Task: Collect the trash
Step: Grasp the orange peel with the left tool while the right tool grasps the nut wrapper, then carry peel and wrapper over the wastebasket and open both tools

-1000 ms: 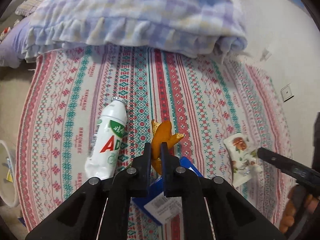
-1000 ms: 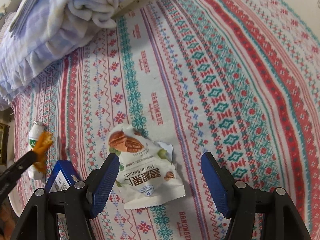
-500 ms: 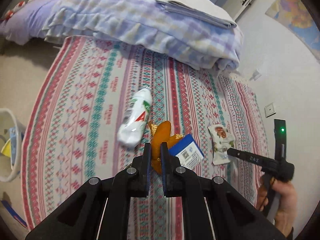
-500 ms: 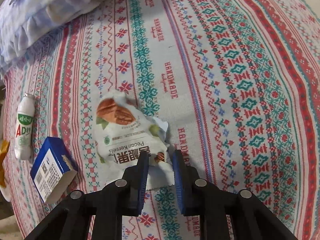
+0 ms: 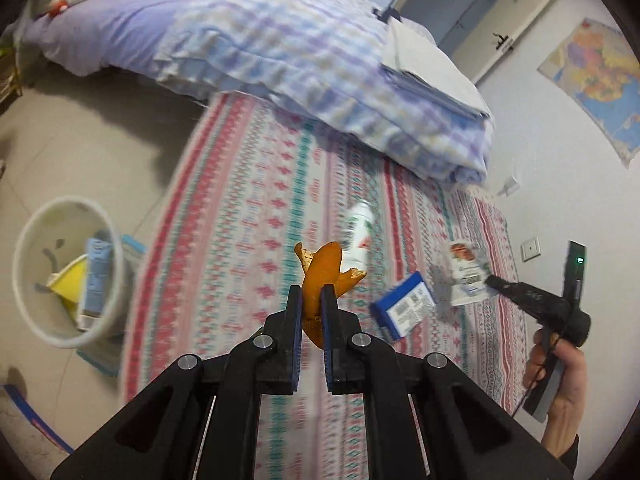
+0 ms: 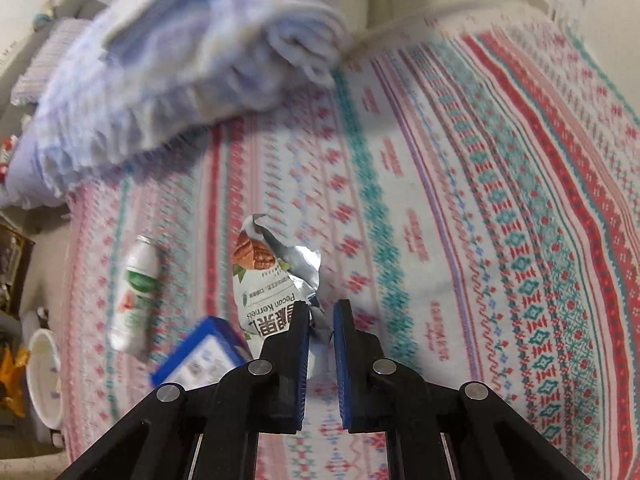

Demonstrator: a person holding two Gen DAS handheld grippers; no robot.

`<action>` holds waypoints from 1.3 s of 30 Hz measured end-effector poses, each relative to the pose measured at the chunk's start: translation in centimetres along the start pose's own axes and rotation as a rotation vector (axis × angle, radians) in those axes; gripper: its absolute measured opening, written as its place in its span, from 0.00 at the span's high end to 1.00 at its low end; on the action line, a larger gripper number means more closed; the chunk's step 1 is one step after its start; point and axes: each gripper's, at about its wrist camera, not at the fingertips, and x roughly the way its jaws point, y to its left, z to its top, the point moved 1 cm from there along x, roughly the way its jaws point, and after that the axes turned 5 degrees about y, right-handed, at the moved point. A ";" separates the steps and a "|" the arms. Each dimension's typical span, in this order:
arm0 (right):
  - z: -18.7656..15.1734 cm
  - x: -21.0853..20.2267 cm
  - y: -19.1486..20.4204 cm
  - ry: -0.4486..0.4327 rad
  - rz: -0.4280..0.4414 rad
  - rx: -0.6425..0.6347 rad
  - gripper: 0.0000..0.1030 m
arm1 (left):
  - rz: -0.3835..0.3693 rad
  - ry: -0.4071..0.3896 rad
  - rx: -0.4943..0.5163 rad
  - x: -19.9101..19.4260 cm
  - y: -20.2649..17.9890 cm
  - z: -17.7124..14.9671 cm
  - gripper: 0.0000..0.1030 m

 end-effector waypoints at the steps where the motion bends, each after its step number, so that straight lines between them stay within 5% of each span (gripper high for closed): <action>1: -0.1 -0.9 0.7 -0.030 0.014 -0.011 0.90 | 0.003 -0.009 -0.011 -0.5 1.0 0.0 0.91; 5: -0.4 -2.8 3.1 -0.096 0.041 -0.059 0.90 | 0.009 -0.037 -0.087 -2.0 6.1 0.2 0.91; 16: -2.6 -1.9 9.9 -0.050 0.208 -0.086 0.90 | 0.019 -0.112 -0.367 -6.3 20.1 0.6 0.91; 30: -9.8 5.4 24.6 0.106 0.282 -0.250 0.90 | 0.033 -0.091 -0.486 -5.7 26.9 -0.3 0.91; 39: -12.7 10.4 32.6 0.206 0.410 -0.199 0.90 | -0.032 -0.084 -0.531 -5.3 28.6 -0.2 0.91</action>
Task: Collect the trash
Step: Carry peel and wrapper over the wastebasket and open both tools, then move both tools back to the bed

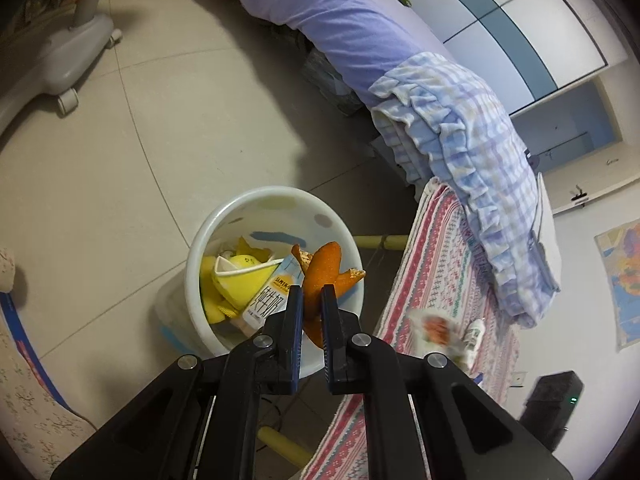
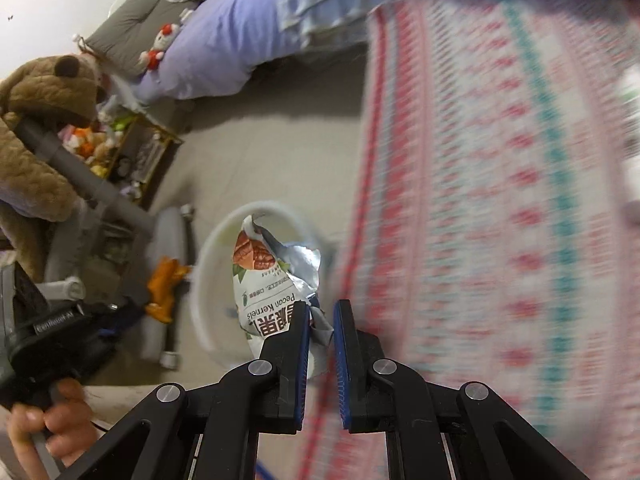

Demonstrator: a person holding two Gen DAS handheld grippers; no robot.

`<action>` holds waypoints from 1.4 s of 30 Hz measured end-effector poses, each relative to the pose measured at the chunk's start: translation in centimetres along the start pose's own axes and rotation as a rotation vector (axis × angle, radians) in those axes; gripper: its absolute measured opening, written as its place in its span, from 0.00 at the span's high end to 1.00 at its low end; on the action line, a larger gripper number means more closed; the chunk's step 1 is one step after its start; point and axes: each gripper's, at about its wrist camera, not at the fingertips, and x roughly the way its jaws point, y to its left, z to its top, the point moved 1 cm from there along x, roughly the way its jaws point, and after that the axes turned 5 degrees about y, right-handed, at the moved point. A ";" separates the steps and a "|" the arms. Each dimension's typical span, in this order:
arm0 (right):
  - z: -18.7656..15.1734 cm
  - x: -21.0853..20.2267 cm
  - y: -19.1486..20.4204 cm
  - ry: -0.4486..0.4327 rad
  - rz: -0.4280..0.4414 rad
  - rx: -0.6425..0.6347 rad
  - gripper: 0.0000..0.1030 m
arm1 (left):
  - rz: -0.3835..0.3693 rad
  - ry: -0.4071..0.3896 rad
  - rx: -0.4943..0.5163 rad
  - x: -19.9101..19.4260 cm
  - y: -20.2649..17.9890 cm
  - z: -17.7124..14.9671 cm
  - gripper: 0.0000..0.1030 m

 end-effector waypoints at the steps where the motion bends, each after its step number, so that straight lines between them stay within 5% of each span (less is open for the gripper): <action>1: 0.1 1.3 0.8 0.015 0.008 0.010 0.90 | -0.005 -0.005 -0.009 -0.1 0.2 0.2 0.91; 10: 1.1 9.8 3.4 0.105 0.039 0.208 0.90 | -0.015 -0.047 -0.072 -1.0 2.5 2.0 0.91; 15: 1.4 11.0 4.4 0.094 0.044 0.189 0.87 | -0.028 -0.025 -0.061 -0.4 2.4 1.9 0.91; 26: 0.8 7.5 1.7 0.049 0.018 0.194 0.83 | 0.001 0.015 -0.042 1.8 1.4 2.3 0.89; 27: 0.7 7.3 1.9 0.048 0.021 0.189 0.83 | 0.027 0.014 -0.041 2.1 1.4 2.7 0.85; 30: 0.6 6.3 2.3 0.048 0.024 0.162 0.83 | 0.077 -0.019 -0.067 2.3 1.8 3.5 0.44; 42: -0.3 -3.9 0.4 -0.020 -0.100 -0.047 0.71 | 0.128 -0.037 -0.025 1.7 0.2 0.5 0.43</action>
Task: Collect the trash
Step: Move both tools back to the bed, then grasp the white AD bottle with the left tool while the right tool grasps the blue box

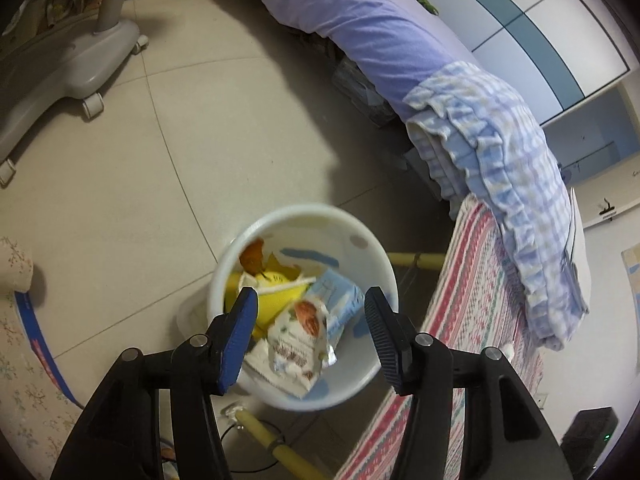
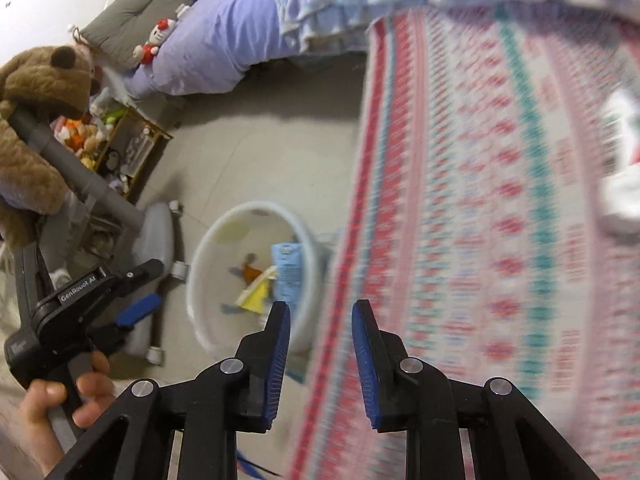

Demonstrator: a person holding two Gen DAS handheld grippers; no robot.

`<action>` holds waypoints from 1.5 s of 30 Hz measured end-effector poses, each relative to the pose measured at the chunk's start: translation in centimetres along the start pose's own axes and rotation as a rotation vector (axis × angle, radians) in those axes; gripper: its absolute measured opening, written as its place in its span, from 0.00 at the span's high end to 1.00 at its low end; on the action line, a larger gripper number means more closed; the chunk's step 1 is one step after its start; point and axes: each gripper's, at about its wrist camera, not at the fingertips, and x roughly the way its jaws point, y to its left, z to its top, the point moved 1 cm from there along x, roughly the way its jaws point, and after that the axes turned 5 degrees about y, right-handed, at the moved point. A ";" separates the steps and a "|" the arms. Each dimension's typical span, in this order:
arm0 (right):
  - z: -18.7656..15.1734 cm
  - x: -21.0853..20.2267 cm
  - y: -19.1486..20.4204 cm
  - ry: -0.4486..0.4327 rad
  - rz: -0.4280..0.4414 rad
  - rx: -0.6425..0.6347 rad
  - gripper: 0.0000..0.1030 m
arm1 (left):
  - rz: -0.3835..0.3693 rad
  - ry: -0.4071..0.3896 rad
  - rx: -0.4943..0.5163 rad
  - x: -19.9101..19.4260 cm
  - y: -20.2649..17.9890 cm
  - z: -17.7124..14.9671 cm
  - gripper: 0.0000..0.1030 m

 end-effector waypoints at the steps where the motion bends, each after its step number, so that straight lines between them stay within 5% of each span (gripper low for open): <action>1: -0.1 -0.8 -0.7 -0.003 -0.013 -0.008 0.71 | 0.002 0.005 0.008 -0.2 -0.4 -0.6 0.43; 10: -1.3 -9.2 -8.3 -0.067 -0.129 -0.028 0.63 | 0.017 -0.011 0.191 -3.1 -6.8 -6.4 0.43; 15: -1.4 -11.9 -14.6 -0.124 -0.177 0.066 0.44 | 0.025 -0.007 0.256 -4.9 -10.6 -10.2 0.43; 26: -2.0 -8.6 -26.9 0.043 -0.101 0.464 0.36 | 0.042 0.079 0.338 -6.2 -15.9 -18.0 0.43; 30: -0.9 -7.5 -27.2 0.047 -0.075 0.487 0.36 | 0.019 0.121 0.357 -6.0 -18.1 -19.9 0.43; 37: 1.0 -5.6 -25.4 0.034 -0.173 0.418 0.31 | -0.013 0.118 0.422 -5.4 -23.5 -21.7 0.43; 41: 1.7 -4.4 -24.2 0.025 -0.282 0.296 0.29 | 0.037 0.052 0.511 -3.2 -27.2 -20.9 0.43; 45: 1.9 -3.9 -23.8 0.026 -0.281 0.252 0.33 | 0.078 0.042 0.548 0.8 -30.2 -19.1 0.43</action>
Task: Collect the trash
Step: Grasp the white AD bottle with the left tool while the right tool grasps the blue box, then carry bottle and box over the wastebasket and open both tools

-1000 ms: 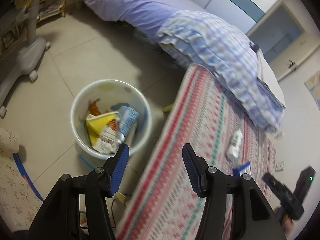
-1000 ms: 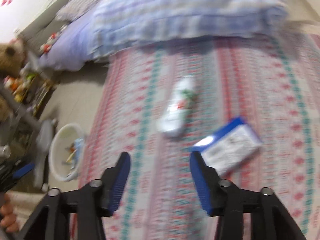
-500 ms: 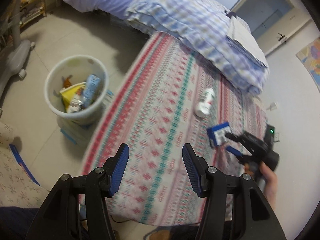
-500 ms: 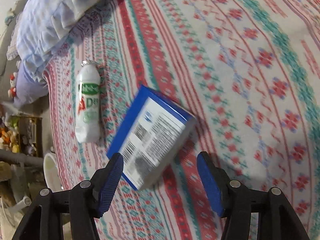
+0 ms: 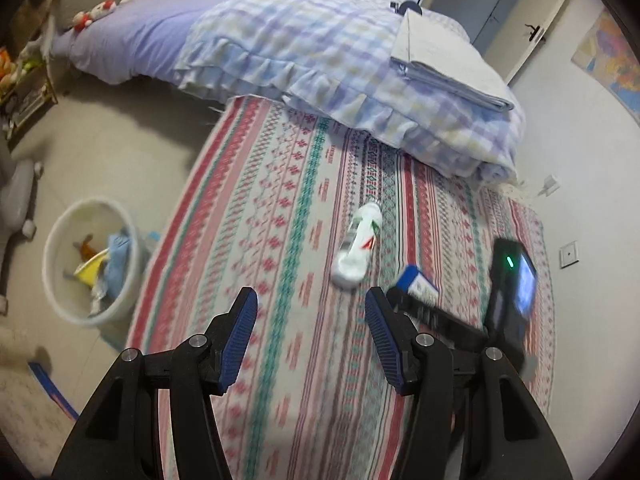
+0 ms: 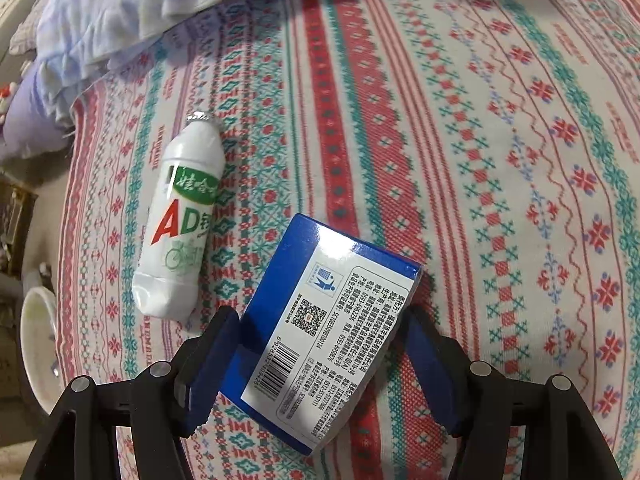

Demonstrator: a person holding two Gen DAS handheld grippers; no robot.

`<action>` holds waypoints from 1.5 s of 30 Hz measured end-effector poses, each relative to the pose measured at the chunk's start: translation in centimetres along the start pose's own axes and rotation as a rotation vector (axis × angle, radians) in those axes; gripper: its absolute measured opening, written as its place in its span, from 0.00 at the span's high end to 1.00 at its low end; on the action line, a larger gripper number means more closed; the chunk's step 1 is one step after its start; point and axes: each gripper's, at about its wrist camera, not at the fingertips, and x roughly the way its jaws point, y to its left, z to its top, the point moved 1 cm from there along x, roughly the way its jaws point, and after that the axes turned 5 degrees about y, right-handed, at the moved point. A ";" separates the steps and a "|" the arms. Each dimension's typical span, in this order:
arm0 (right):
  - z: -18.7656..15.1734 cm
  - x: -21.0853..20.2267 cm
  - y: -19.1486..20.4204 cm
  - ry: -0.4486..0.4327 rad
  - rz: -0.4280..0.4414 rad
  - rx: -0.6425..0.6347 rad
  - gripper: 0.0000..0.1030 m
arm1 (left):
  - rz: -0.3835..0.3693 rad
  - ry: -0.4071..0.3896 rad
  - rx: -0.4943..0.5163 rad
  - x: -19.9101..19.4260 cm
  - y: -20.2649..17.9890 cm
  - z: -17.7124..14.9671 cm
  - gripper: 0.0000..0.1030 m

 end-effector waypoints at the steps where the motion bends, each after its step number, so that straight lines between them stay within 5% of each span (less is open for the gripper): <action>1: 0.0 0.0 0.1 0.000 0.025 -0.008 0.47 | 0.005 0.006 0.010 1.0 -0.4 0.6 0.43; 5: 0.5 -1.5 0.3 -0.023 0.068 -0.027 0.82 | 0.064 0.018 0.095 5.3 -2.2 2.1 0.43; 10: 0.3 -3.1 0.1 -0.044 0.092 -0.049 0.95 | 0.061 0.052 0.136 9.3 -3.0 3.1 0.43; 22: 0.1 -7.0 -1.1 -0.124 0.095 -0.085 0.97 | 0.087 0.131 0.179 15.7 -4.6 3.6 0.43; 27: 0.0 -7.0 -2.5 -0.108 0.108 -0.071 0.97 | 0.167 0.121 0.186 16.4 -4.1 3.6 0.60; 31: 0.2 -6.0 -3.9 -0.048 0.146 -0.006 0.88 | 0.126 0.109 0.141 15.3 -3.5 3.8 0.62; 35: 0.4 -5.0 -4.1 -0.041 0.040 0.008 0.34 | 0.104 0.077 0.145 13.4 -3.2 3.4 0.62; 45: -0.4 -0.6 -0.6 0.047 -0.091 -0.077 0.29 | 0.052 0.036 0.118 9.0 -1.4 2.4 0.62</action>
